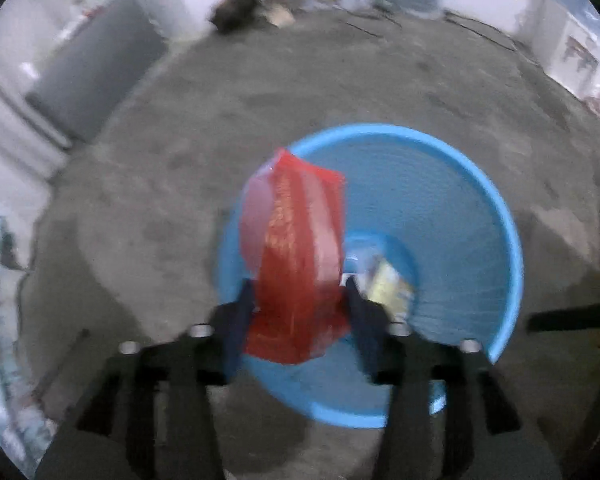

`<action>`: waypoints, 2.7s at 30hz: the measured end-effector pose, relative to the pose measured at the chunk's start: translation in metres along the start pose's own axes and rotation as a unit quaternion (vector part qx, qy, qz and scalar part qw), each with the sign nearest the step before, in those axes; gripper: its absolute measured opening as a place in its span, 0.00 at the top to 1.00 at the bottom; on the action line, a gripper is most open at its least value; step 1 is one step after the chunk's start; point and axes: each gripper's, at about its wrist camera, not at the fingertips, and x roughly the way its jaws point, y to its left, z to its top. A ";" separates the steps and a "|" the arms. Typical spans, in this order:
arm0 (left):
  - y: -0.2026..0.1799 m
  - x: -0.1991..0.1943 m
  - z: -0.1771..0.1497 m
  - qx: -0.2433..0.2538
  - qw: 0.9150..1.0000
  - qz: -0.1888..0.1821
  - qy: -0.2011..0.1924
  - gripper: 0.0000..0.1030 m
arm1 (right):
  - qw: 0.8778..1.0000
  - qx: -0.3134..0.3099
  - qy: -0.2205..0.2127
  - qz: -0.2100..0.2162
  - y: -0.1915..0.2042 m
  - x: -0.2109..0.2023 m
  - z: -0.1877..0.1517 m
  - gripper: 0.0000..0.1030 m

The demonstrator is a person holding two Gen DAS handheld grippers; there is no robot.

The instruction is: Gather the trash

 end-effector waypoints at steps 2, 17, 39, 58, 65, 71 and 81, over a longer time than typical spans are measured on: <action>-0.002 -0.010 -0.002 0.006 1.000 0.002 -0.008 0.08 | 1.000 0.012 -0.006 -0.004 -0.010 -0.009 0.000 0.42; -0.002 -0.039 -0.027 -0.014 1.000 0.000 -0.027 0.08 | 0.986 -0.058 -0.139 0.073 0.029 -0.181 -0.020 0.32; 0.004 -0.027 -0.062 -0.003 0.994 0.109 0.024 0.08 | 0.864 -0.414 -0.093 0.272 0.285 -0.338 -0.252 0.27; 0.025 0.006 -0.036 -0.014 0.998 0.063 -0.008 0.08 | 0.831 -0.485 -0.054 0.267 0.369 -0.335 -0.305 0.27; 0.025 0.016 -0.030 -0.001 0.999 0.008 -0.032 0.08 | 0.847 -0.453 -0.054 0.272 0.357 -0.326 -0.293 0.27; 0.022 0.030 -0.024 0.029 0.996 -0.070 -0.043 0.08 | 0.865 -0.405 -0.042 0.292 0.339 -0.316 -0.278 0.27; -0.002 0.069 -0.006 0.100 0.992 -0.078 -0.024 0.11 | 0.880 -0.363 -0.029 0.306 0.324 -0.298 -0.248 0.27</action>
